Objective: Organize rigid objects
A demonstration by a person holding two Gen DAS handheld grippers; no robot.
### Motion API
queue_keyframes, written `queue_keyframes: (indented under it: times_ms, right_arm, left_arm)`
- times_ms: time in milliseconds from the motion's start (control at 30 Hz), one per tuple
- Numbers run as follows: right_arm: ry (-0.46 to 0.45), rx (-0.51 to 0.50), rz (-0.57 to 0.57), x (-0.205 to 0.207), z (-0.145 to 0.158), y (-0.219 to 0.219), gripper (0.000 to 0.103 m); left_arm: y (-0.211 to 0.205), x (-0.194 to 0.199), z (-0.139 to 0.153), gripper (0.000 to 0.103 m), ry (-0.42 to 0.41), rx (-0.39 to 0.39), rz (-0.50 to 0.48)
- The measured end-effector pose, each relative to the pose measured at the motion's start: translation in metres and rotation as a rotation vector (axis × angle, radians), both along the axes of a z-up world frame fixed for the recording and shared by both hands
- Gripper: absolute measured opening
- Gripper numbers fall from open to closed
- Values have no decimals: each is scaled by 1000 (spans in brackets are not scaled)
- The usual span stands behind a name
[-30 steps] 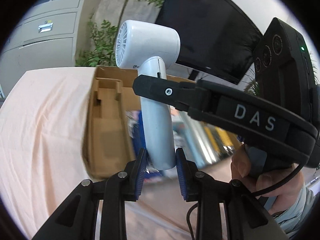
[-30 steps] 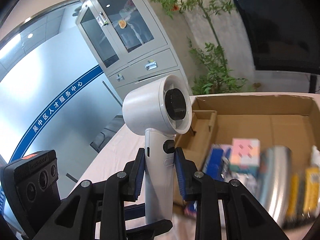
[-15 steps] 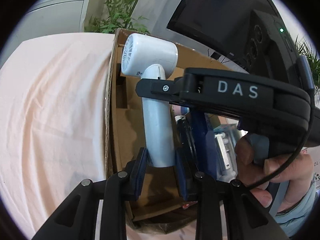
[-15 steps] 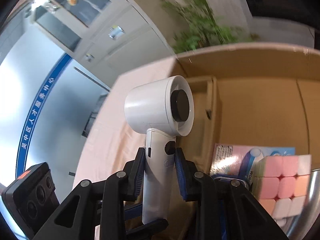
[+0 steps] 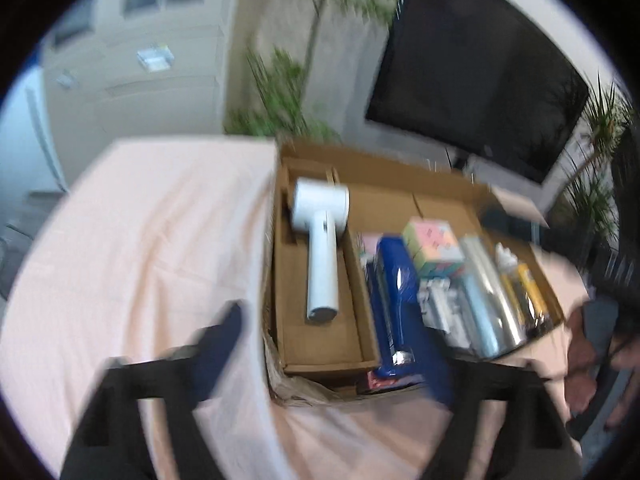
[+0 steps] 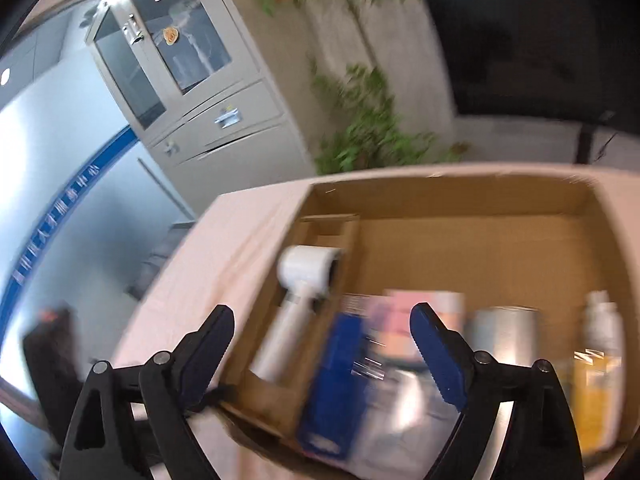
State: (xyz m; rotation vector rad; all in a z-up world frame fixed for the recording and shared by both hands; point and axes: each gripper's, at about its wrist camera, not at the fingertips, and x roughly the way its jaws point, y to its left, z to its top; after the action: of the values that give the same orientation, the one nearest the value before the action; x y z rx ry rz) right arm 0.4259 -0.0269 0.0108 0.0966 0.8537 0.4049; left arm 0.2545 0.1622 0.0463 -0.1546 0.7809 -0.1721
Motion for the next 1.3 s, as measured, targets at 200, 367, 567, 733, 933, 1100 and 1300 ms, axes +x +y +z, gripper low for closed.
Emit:
queue_keyframes:
  times_ms: [200,367,567,733,933,1100,1300]
  right_arm:
    - [-97,-155,-129,-82,-2,-59,95]
    - [-91,-183,-173,-136,-13,-104,96]
    - [-134,-179,-198,-175,-5,-147,103]
    - [-179,-199,-194,-192,9,-159,103]
    - [-172,-194,-190,-194,7,-164,103]
    - [-158,-191,-194,-187,-2,-165,103]
    - [-139,-206,-200,-175,-13,-162,103]
  left_arm:
    - [-38,-50,17,88,-154,58,31]
    - [-71,-75,23,88,-174,67,32]
    - [-100,-92,30,88,-178,58,30]
    - [-120,-92,26,88,-136,90,9]
    - [-136,-88,16,88,-112,131,40]
    - [-146,-83,7,88,-116,154,49]
    - [-152,-72,-3,89,-92,165,37]
